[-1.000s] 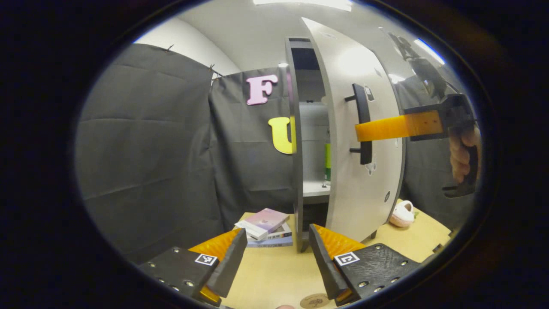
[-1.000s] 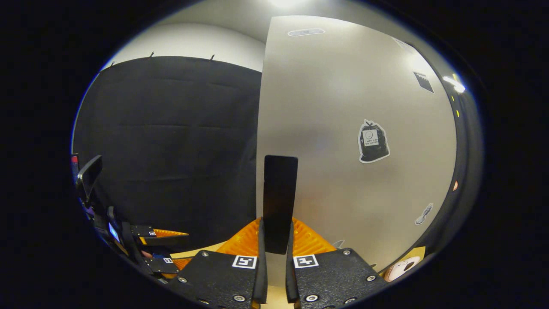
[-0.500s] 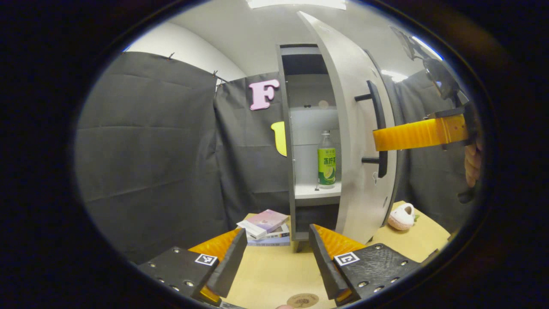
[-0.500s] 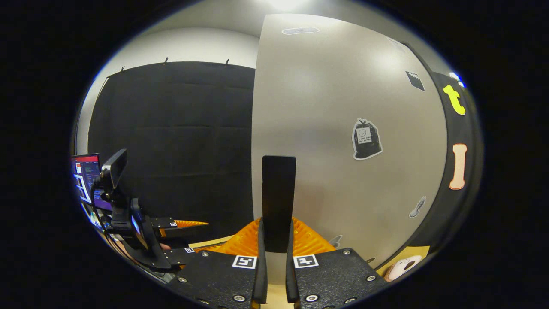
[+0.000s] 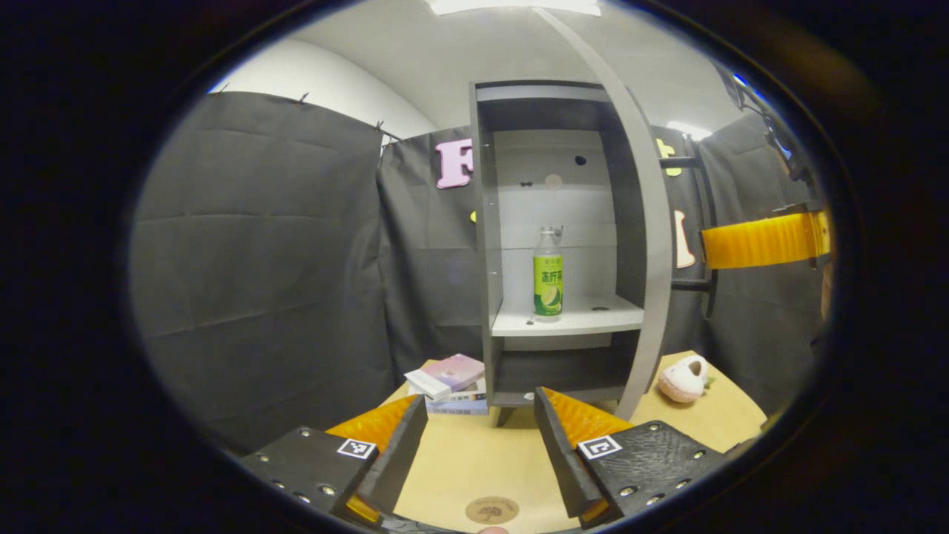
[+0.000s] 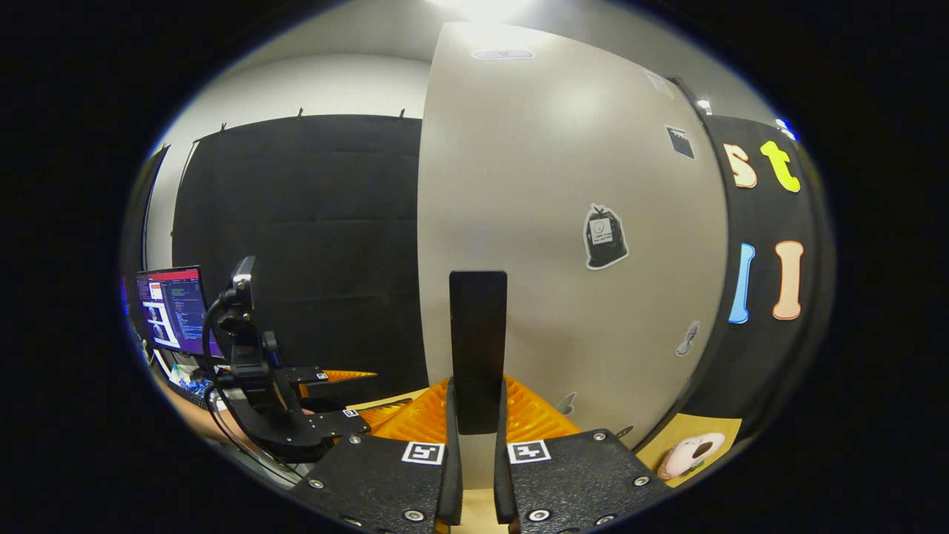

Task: Open the cabinet door with the right hand, grasp the bottle in the cabinet with the left hand and place it on the coaster, then close the cabinet door with the right hand.

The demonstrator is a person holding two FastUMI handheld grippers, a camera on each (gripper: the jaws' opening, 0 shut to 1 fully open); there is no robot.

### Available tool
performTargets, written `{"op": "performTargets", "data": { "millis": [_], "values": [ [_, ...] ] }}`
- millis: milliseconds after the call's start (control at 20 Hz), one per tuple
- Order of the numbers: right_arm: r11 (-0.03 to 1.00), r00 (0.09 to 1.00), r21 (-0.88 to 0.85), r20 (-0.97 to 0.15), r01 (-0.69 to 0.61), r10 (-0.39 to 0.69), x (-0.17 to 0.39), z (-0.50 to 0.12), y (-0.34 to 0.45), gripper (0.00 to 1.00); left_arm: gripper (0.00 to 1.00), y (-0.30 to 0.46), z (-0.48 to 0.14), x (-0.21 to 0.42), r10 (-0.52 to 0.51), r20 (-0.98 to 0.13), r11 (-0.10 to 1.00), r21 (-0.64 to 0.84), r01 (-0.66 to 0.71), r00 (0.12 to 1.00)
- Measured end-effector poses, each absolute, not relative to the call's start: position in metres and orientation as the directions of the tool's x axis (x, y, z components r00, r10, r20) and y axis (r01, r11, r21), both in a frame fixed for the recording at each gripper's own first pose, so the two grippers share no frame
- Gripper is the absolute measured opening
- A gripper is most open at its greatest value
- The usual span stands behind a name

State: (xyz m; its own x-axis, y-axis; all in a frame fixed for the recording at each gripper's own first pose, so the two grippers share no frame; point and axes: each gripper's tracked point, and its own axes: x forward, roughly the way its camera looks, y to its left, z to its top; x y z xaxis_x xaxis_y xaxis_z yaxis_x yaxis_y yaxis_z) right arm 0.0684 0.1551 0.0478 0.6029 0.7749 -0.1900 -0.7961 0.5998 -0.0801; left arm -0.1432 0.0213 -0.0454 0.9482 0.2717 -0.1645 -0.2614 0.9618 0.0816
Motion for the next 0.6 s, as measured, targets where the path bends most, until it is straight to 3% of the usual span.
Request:
{"op": "performTargets", "data": {
  "millis": [350,600],
  "values": [
    [0.659,0.653,-0.031,-0.174,-0.751,0.737,0.046,0.053,0.127,0.16,0.86,-0.024,-0.056,-0.131,0.213,-0.179,0.976,0.073,-0.203,0.961],
    [0.727,0.723,-0.047,-0.169,-0.685,0.670,0.032,0.056,0.119,0.11,0.86,-0.032,-0.064,-0.123,0.200,-0.196,0.980,0.052,-0.193,0.960]
  ]
}}
